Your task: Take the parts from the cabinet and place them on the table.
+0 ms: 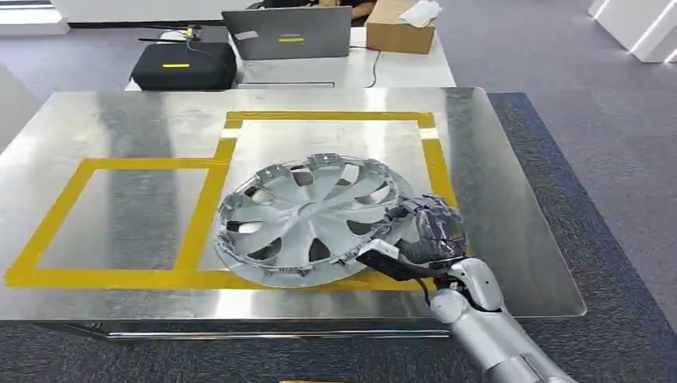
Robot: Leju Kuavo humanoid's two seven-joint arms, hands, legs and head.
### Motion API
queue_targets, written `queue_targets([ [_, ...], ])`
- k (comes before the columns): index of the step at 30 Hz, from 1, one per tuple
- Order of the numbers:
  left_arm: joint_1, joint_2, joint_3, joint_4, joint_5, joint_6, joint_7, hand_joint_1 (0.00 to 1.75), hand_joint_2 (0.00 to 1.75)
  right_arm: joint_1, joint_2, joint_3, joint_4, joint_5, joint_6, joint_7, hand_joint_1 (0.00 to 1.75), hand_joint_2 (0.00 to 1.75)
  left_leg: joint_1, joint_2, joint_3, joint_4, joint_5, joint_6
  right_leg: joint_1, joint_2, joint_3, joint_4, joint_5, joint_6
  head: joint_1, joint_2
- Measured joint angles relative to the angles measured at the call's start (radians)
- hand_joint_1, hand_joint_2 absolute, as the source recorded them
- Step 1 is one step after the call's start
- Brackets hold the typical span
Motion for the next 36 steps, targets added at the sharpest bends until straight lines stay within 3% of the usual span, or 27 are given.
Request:
queue_targets([
  [5,-0.005,0.007,-0.006,0.000,0.000,-0.024,0.015,0.00,1.75,-0.018,-0.016,0.064,0.005,0.053,0.040,0.048,1.75,1.75,0.000,0.000,-0.001,0.000,0.000,0.000,0.000,0.001,0.000,0.000,0.000,0.000,0.000,0.000],
  [14,-0.018,0.013,-0.012,0.000,-0.013,-0.018,0.064,0.00,1.75,-0.146,0.029,0.126,0.101,0.083,-0.029,0.192,1.75,1.75,0.000,0.000,-0.001,0.000,0.001,0.000,0.000,0.000,-0.001,0.000,0.000,0.000,0.000,0.000],
  [20,-0.020,0.016,-0.016,0.000,-0.018,-0.016,0.075,0.00,1.75,-0.226,0.052,0.126,0.177,0.083,-0.053,0.222,1.75,1.75,0.000,0.000,-0.001,0.000,0.001,0.000,0.000,0.001,0.000,0.000,0.000,0.000,0.000,0.000],
  [21,-0.020,0.016,-0.016,0.000,-0.018,-0.016,0.075,0.00,1.75,-0.238,0.055,0.126,0.193,0.090,-0.066,0.230,0.00,0.00,0.000,0.000,-0.001,0.000,0.001,0.000,0.000,0.000,0.000,0.000,0.000,0.000,0.001,0.000],
  [27,-0.019,0.017,-0.016,0.000,-0.018,-0.003,0.083,0.00,1.75,-0.285,0.058,0.096,0.276,0.111,-0.164,0.258,0.00,0.00,0.000,0.000,-0.001,0.000,0.001,0.000,0.000,0.001,-0.001,0.000,0.000,0.000,0.001,0.000],
  [29,-0.018,0.017,-0.016,0.000,-0.016,0.008,0.084,0.00,1.75,-0.289,0.053,0.069,0.293,0.119,-0.168,0.253,0.00,0.00,0.000,0.000,-0.001,0.000,0.001,0.000,-0.001,0.000,-0.001,0.000,0.000,0.000,0.001,0.000],
  [30,-0.018,0.017,-0.016,0.000,-0.014,0.011,0.085,0.00,0.00,-0.291,0.052,0.058,0.302,0.119,-0.168,0.248,0.00,0.00,0.000,0.000,-0.001,0.000,0.001,0.000,-0.001,0.000,-0.001,0.000,0.000,0.000,0.001,0.000],
  [36,-0.017,0.017,-0.016,0.000,-0.013,0.022,0.090,0.00,0.00,-0.297,0.044,0.023,0.345,0.157,-0.167,0.259,0.00,0.00,0.000,0.000,-0.001,0.000,0.001,0.000,-0.001,0.000,-0.001,0.000,0.000,0.000,0.000,0.000],
])
